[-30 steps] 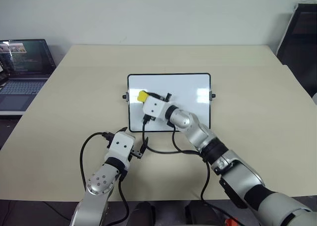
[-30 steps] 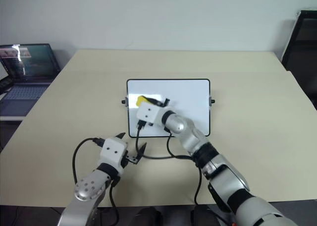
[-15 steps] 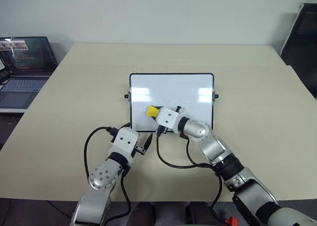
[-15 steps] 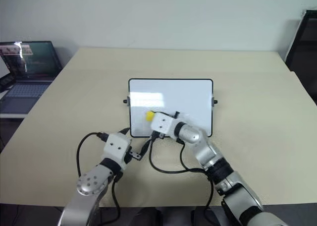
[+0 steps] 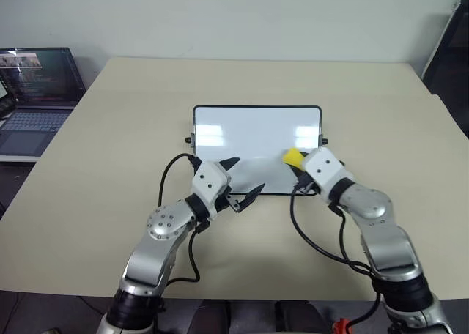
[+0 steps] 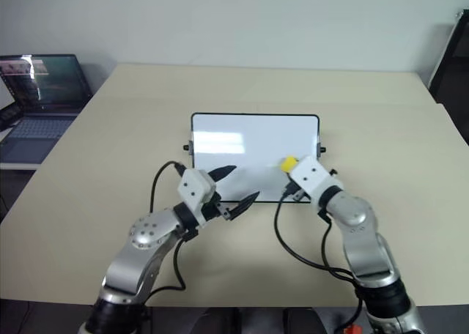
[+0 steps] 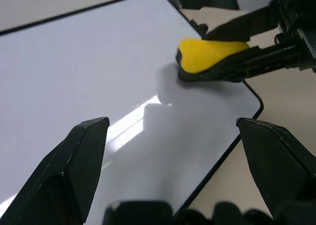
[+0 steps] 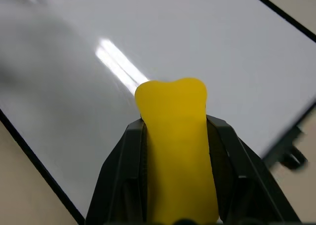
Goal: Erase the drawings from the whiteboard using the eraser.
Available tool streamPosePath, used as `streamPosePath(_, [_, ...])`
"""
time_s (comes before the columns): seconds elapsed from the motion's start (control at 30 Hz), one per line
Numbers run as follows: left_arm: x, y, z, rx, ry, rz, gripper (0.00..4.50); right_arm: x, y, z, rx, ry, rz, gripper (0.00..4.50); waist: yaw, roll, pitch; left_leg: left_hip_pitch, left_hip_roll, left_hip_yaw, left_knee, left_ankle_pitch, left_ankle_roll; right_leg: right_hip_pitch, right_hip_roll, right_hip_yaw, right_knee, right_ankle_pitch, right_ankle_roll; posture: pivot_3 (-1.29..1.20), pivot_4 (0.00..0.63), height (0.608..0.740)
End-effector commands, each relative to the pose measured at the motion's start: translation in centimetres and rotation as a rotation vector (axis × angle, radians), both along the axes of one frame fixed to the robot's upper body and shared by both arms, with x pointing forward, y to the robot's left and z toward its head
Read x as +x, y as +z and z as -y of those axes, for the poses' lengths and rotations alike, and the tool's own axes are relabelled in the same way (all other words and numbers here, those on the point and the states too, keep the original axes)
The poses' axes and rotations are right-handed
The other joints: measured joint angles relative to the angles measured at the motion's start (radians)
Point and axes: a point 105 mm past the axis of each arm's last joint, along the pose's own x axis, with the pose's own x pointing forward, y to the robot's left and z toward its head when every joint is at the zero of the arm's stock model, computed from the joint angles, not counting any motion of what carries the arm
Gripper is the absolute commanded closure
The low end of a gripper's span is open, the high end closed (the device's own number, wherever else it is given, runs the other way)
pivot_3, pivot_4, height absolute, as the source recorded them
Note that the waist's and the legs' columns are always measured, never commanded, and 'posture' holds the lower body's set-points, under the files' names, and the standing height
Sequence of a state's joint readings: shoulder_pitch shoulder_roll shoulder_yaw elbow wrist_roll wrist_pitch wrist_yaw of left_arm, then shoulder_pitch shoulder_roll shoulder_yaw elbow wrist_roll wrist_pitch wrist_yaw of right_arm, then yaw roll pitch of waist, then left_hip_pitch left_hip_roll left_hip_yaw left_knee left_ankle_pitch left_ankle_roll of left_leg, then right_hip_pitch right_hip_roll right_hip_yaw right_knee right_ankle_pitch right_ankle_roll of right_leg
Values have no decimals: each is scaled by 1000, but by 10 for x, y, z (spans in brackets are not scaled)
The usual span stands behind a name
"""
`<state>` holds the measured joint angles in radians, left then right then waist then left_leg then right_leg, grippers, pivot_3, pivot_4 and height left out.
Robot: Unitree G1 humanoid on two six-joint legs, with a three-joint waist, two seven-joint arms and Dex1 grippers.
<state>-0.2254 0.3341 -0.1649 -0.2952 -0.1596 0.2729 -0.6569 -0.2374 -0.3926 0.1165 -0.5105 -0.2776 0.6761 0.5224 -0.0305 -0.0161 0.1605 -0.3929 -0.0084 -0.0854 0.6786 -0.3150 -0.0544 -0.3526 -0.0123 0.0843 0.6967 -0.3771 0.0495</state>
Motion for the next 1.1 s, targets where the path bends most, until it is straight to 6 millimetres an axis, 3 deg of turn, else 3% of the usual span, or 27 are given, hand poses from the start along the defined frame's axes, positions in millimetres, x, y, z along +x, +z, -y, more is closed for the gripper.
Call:
streamPosePath(0.03, [-7,10,22,-19,-174,29,0,-9,13,24,7,-107,22,3202,1,0,0,0,0,0,0,0,0,0,0,0,0,0,0,0,150,740])
streamPosePath(0.3, [-21,3,49,45,-536,15,0,-19,11,79,123,-402,-78,3202,-1,0,0,0,0,1,0,0,0,0,1,1,0,0,0,0,150,740])
streamPosePath(0.43, [-20,-1,55,73,-622,3,0,-19,2,92,236,-516,-166,3202,-4,0,0,0,0,1,0,0,0,0,1,1,1,0,0,0,150,740])
streamPosePath(0.63, [-2,-1,63,102,-623,48,0,-17,-14,98,338,-586,-257,3202,-3,0,0,0,0,1,1,0,1,0,2,1,1,0,0,0,150,740])
streamPosePath(0.77, [6,-3,64,143,-618,85,0,-15,-24,92,373,-576,-300,3202,-3,0,0,0,0,2,1,0,1,-1,2,1,1,0,0,0,150,740])
streamPosePath(1.1, [4,-5,57,165,-612,111,0,-10,-33,103,384,-597,-312,3202,-5,1,0,0,0,2,1,0,1,-1,2,1,2,0,0,0,150,740])
